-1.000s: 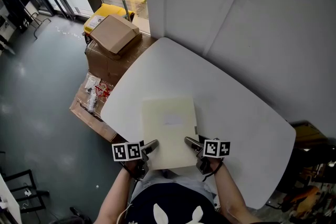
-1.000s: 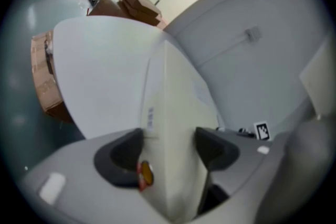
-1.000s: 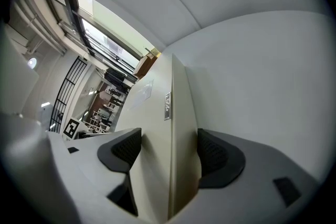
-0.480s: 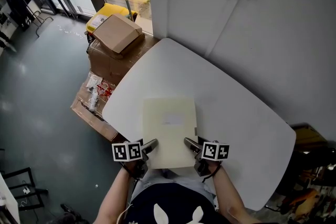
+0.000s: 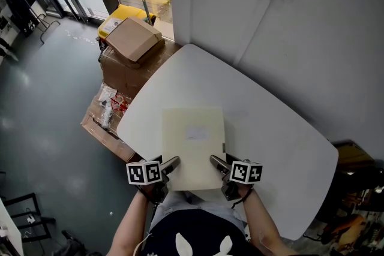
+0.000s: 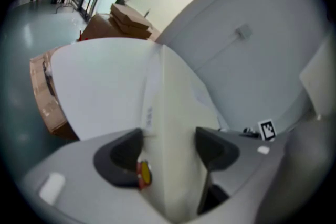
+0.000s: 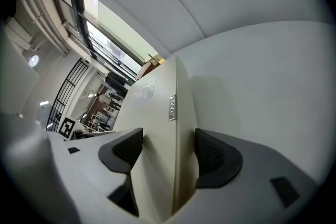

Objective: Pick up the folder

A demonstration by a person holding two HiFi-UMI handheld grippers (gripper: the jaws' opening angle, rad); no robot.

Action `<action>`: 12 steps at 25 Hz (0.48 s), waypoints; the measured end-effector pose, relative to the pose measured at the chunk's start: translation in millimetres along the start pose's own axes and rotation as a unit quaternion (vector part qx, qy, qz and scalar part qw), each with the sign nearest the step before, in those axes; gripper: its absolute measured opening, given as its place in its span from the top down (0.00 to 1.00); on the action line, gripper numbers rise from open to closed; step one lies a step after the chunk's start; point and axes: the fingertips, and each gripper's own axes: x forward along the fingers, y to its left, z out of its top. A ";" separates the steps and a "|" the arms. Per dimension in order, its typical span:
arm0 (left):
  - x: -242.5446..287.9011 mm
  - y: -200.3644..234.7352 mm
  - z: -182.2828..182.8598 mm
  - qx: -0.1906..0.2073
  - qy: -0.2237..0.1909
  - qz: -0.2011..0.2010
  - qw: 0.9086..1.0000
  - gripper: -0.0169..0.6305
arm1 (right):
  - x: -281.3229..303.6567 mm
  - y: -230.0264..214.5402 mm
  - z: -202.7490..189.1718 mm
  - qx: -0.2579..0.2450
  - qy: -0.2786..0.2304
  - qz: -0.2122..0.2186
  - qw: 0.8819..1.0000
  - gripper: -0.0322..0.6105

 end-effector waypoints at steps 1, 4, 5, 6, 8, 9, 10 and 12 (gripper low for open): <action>-0.6 -1.0 2.3 0.003 -0.002 0.000 1.000 0.48 | -0.4 1.0 1.7 0.000 -0.002 0.001 1.000 0.47; -2.9 -4.6 7.7 0.010 -0.008 -0.001 1.000 0.48 | -2.7 4.2 6.3 -0.003 -0.010 0.001 1.000 0.47; -3.8 -6.0 9.3 0.012 -0.010 -0.001 1.000 0.48 | -4.0 5.5 8.0 -0.005 -0.013 0.000 1.000 0.47; -4.8 -7.3 11.0 0.014 -0.012 -0.003 1.000 0.48 | -5.4 7.0 9.9 -0.007 -0.018 0.000 1.000 0.47; -7.4 -9.6 14.6 0.015 -0.018 -0.006 1.000 0.48 | -7.8 10.4 13.9 -0.013 -0.027 -0.002 1.000 0.47; -8.8 -10.6 16.5 0.015 -0.021 -0.008 1.000 0.48 | -9.0 12.6 16.0 -0.016 -0.031 -0.002 0.999 0.47; -10.2 -11.8 18.6 0.016 -0.024 -0.010 1.000 0.48 | -10.3 15.0 18.4 -0.020 -0.036 -0.003 0.999 0.47; -12.7 -14.4 23.1 0.018 -0.031 -0.013 0.999 0.48 | -12.6 19.6 23.9 -0.027 -0.043 -0.002 0.999 0.47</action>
